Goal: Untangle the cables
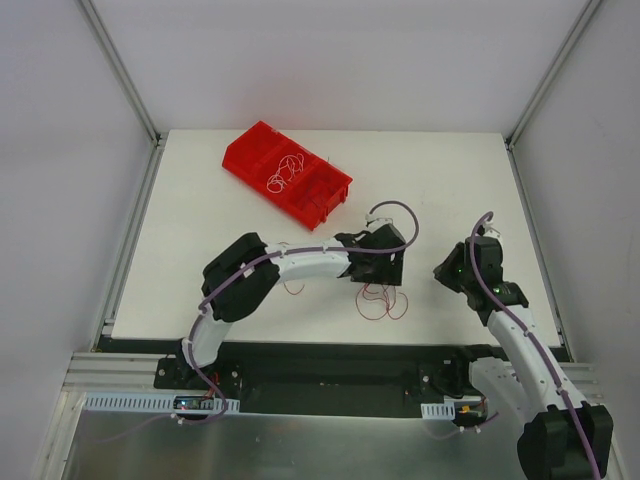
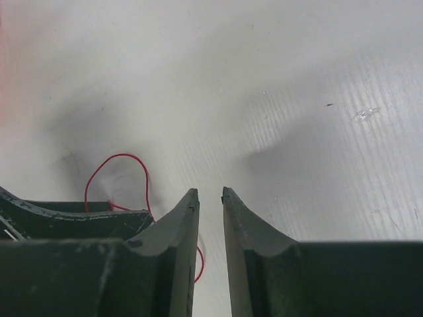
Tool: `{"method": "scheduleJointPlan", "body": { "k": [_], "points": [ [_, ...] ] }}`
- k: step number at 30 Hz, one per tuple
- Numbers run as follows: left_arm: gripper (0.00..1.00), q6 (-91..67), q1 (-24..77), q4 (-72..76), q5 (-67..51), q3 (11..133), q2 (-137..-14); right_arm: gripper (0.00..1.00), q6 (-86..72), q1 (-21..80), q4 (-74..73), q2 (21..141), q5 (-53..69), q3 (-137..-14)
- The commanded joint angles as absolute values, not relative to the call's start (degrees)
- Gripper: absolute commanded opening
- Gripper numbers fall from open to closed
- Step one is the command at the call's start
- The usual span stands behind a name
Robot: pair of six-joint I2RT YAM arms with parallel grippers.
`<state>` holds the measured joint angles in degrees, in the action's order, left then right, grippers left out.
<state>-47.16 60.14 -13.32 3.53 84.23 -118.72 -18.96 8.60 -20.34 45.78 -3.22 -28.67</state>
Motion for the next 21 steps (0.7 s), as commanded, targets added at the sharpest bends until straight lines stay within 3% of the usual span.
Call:
{"method": "scheduleJointPlan", "body": {
  "k": [1, 3, 5, 14, 21],
  "points": [
    [0.78, -47.9, 61.79, -23.99, 10.46, 87.35, -124.01, 0.24, -17.4, 8.44, -21.54, 45.35, -4.04, -29.71],
    [0.89, -47.9, 62.22, -25.13, 10.55, 88.77, -124.98, 0.24, -17.4, 8.35, -21.1, 45.44, -3.6, -29.36],
    [0.89, -47.99, 63.19, -26.27, 11.77, 89.73, -125.51, 0.24, -17.23, 8.35, -21.01, 45.44, -3.52, -29.27],
    [0.63, -50.45, 65.65, -31.99, 16.78, 93.51, -128.93, 0.25, -16.7, 8.35, -20.83, 43.33, -5.1, -28.83],
    [0.24, -50.36, 66.45, -32.61, 19.86, 94.13, -128.59, 0.24, -15.73, 8.35, -20.83, 42.72, -4.66, -28.65]
  ]
}}
